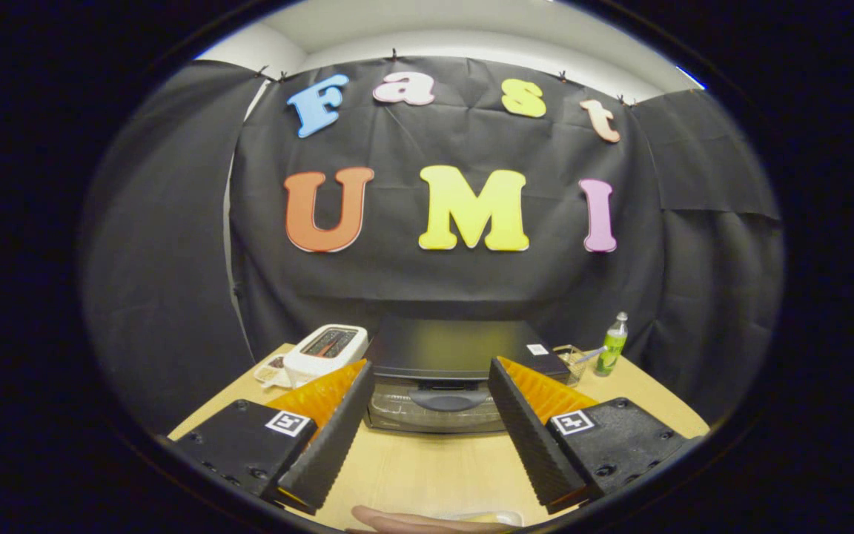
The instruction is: Open the toaster oven, put the food inside, and close the toaster oven door.
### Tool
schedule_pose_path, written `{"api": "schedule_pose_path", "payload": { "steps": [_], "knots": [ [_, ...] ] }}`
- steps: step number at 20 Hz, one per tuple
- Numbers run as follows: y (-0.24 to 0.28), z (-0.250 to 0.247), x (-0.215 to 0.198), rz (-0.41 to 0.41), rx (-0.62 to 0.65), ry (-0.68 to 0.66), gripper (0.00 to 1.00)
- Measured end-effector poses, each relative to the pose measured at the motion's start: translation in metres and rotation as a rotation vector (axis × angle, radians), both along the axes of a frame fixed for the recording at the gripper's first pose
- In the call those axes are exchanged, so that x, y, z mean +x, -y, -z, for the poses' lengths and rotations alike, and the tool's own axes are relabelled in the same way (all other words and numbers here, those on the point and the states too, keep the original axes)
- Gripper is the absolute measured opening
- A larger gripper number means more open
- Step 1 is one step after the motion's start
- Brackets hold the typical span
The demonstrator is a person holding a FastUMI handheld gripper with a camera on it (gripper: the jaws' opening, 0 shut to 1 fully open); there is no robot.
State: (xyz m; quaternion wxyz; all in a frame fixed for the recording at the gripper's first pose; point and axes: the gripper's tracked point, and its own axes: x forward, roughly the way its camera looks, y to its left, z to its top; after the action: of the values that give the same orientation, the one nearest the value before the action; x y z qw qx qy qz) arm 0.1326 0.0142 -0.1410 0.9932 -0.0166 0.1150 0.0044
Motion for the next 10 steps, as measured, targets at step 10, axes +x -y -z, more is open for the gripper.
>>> {"api": "schedule_pose_path", "payload": {
  "steps": [10],
  "knots": [
    [0.009, 0.079, 0.083, 0.022, 0.062, -0.086, 1.0]
  ]
}}
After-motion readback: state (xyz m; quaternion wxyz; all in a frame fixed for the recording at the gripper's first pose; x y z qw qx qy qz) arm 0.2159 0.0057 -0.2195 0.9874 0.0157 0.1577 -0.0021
